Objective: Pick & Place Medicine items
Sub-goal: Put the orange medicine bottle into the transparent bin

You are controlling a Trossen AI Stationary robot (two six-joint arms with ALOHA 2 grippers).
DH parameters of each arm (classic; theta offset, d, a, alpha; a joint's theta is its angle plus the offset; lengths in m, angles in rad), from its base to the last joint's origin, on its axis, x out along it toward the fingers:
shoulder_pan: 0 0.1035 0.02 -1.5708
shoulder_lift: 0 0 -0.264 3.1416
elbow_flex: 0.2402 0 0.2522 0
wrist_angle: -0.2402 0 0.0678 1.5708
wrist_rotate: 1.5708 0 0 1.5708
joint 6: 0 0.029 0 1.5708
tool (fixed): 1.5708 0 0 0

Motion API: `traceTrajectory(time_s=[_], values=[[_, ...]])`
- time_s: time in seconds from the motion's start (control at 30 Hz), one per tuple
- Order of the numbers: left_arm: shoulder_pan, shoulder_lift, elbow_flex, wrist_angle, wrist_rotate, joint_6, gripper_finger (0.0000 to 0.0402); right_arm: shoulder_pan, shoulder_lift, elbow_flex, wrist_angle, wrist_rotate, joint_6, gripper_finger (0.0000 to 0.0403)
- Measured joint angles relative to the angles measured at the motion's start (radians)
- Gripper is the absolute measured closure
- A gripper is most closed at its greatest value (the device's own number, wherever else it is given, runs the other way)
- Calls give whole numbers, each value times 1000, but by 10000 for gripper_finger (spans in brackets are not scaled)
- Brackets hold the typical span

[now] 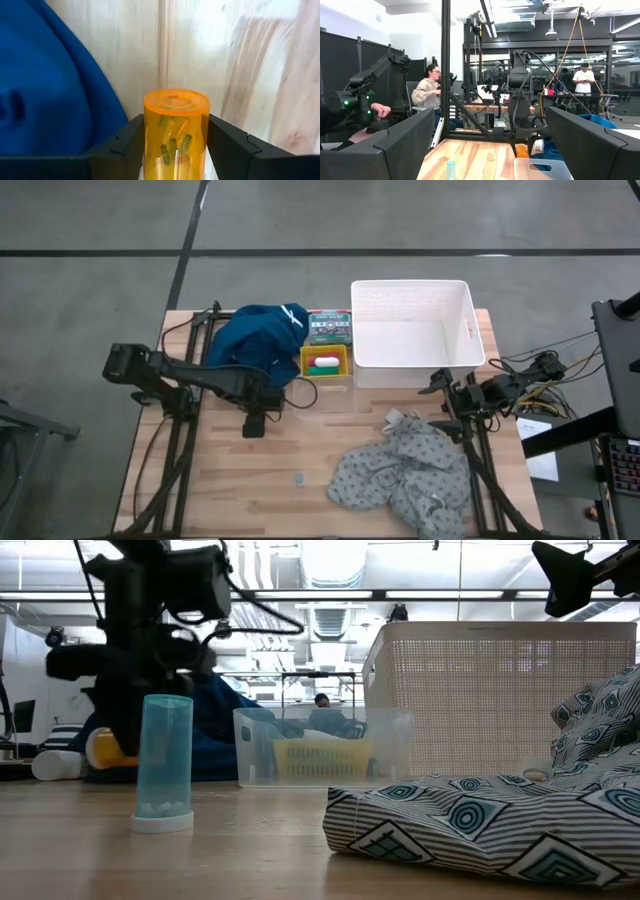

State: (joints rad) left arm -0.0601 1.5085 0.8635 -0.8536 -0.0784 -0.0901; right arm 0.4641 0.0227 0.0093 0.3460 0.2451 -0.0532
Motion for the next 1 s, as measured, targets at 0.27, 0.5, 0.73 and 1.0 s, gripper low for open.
traceTrajectory(time_s=[0.27, 0.5, 0.73, 1.0], values=[[0, 0, 163, -67, 0, -26, 212, 0, 0, 0, 0, 0, 0, 23], [0, -1, 341, -115, -30, -25, 211, 0, 0, 0, 0, 0, 0, 23], [0, -2, 456, -116, -54, -17, 211, 0, 0, 0, 0, 0, 0, 23], [7, -2, 487, -3, -151, 26, 211, 0, 1, 0, 0, 0, 0, 23]])
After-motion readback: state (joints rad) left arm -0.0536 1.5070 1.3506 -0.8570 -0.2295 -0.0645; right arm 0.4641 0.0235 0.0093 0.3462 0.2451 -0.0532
